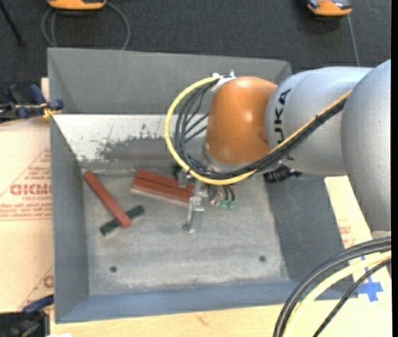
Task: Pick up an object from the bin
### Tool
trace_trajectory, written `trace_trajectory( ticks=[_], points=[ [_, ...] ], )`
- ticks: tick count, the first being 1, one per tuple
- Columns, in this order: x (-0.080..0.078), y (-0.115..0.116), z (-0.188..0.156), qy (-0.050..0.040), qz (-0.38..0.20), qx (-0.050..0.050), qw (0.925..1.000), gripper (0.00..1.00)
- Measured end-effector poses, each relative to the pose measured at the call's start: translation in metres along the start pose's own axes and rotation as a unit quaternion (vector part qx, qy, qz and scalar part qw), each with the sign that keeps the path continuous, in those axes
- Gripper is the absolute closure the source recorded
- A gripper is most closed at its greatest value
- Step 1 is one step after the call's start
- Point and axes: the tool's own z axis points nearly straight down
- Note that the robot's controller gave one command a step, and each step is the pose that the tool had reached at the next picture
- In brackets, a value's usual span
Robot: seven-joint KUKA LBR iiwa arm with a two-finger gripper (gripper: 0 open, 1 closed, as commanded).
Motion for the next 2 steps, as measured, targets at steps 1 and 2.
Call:
trace_trajectory(
  ticks=[1,2],
  points=[
    [-0.0617,-0.0393,0.0563,0.0019,-0.084,-0.001,0.9965,0.00],
    [-0.0649,-0.0374,0.0505,-0.0031,-0.082,-0.003,0.9966,1.00]
  ],
)
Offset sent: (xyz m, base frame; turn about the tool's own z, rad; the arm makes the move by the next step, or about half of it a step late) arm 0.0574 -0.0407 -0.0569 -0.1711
